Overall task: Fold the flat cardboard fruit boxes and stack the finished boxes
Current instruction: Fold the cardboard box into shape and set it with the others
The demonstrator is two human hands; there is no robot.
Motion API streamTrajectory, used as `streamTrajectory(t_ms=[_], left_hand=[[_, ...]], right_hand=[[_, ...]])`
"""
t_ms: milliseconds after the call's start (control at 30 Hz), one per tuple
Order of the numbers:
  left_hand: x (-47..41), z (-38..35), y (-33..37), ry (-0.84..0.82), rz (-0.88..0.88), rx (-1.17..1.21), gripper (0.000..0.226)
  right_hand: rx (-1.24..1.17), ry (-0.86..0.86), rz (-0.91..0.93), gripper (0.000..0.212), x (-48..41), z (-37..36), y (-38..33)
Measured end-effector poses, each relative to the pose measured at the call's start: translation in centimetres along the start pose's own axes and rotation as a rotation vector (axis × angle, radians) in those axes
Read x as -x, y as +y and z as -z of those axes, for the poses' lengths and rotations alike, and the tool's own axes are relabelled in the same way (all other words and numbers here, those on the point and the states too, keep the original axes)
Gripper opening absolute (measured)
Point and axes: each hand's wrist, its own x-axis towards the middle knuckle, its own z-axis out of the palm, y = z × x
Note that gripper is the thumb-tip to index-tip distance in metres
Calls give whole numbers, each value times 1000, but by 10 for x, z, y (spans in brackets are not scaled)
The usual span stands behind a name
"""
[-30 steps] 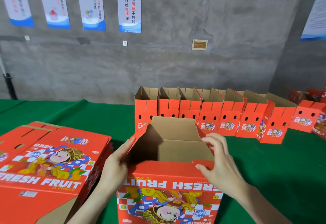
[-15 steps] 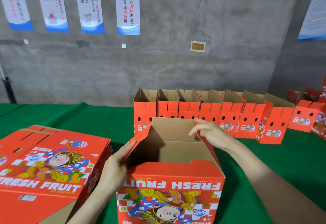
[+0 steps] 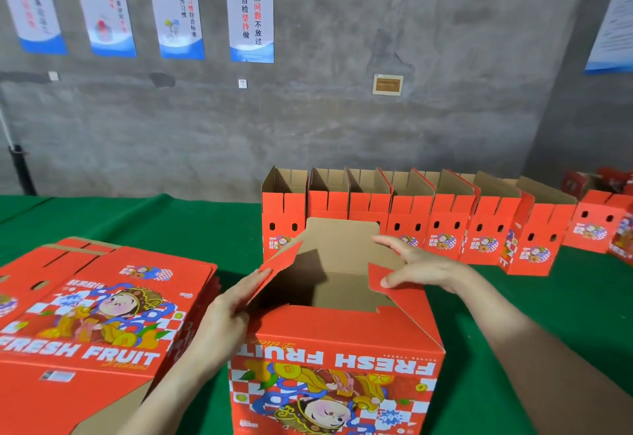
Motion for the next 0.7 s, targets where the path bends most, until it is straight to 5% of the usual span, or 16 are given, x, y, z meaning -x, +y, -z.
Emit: streamTrajectory(t_ms=[200,267,500,700], left_hand=[[0,4,2,-227,25,-98,40],[-8,5,3,-219,54,-195,46],[-45,1,20,-184,-151,-647,6],[-58,-6,26,-370,-113,-470,25]], right_hand=[[-233,111,82,60,-1,-16,27],[-247,132,99,61,2,-18,28],[-220,341,131,58,12,-28,28],[111,384,253,45,22,-41,22]])
